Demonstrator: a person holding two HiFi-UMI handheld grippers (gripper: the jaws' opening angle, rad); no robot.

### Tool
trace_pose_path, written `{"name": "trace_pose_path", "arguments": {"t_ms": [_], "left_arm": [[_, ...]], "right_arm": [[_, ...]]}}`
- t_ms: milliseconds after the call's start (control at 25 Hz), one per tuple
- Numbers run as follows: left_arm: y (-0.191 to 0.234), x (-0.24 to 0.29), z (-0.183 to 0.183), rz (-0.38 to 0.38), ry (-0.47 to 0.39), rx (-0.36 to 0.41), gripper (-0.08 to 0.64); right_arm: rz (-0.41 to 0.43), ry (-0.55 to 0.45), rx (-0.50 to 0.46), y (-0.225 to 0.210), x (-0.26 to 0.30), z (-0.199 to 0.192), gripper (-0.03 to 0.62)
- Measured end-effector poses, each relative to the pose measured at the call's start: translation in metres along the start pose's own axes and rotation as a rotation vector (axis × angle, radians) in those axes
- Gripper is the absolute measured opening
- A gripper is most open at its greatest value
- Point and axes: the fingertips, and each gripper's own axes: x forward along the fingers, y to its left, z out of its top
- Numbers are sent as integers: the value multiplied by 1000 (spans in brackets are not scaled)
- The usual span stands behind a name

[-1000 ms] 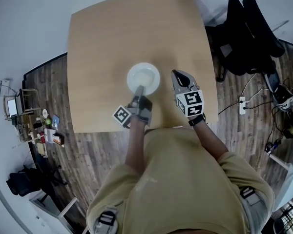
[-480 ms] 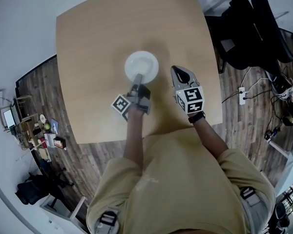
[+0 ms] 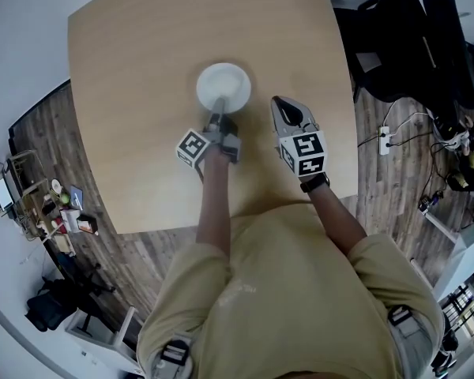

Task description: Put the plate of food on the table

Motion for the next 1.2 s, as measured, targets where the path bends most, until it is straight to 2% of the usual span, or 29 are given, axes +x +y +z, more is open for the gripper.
{"name": "trace_pose_path", "arguments": {"t_ms": [400, 600, 760, 880, 1000, 1040, 1200], "left_arm": [[23, 6, -2, 103, -3, -45, 25], [31, 2, -2, 211, -52, -92, 26], [33, -4, -1, 324, -52, -18, 99], [32, -9, -3, 376, -23, 34, 130], [27, -11, -7, 399, 25, 92, 206], [24, -11, -9, 401, 44, 117, 254], [15, -8, -18, 433, 135, 250, 378]], "right_arm": [[-3, 18, 16, -4, 5, -8, 5], [-4, 14, 13, -7, 4, -7, 5], [-4, 8, 4, -5, -1, -5, 5], [-4, 4, -5, -4, -7, -3, 5], [-7, 2, -6, -3, -14, -3, 5], [-8, 1, -6, -3, -16, -3, 5], [-7, -8, -10, -2, -22, -1, 5]]}}
